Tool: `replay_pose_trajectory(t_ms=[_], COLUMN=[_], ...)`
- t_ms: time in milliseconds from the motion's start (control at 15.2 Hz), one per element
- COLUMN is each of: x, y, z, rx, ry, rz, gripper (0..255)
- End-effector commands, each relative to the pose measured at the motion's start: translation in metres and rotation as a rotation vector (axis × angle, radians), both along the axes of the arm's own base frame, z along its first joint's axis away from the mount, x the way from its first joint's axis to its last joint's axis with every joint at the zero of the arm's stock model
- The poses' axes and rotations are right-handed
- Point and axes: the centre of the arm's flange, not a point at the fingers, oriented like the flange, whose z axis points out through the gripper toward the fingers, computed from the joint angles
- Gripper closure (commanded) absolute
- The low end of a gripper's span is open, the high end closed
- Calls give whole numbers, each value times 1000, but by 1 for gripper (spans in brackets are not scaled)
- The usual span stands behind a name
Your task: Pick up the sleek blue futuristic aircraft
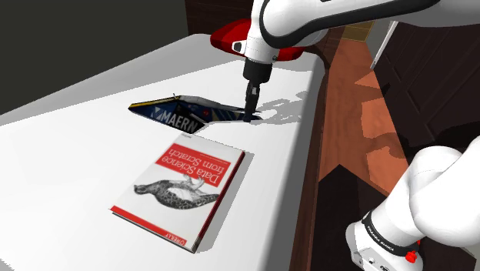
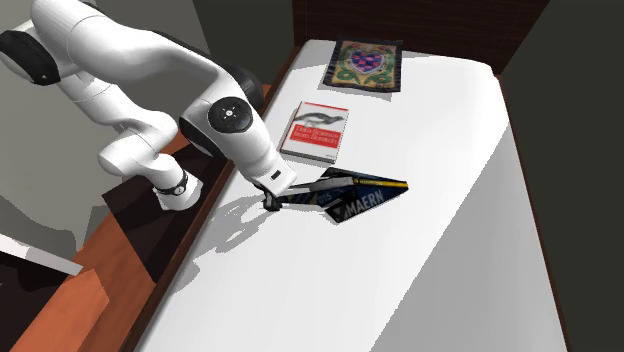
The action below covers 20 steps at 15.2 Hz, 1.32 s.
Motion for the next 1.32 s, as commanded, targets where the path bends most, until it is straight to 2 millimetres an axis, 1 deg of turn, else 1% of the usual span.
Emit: replay_pose_trajectory(t_ms=[0,198,1188,1254], x=[0,1,1,1], y=[1,-1,-1,-1], z=[0,2,81,82], rx=[0,0,0,0], ry=[0,0,0,0], rz=[1,1,1,1], gripper=[255,255,255,255])
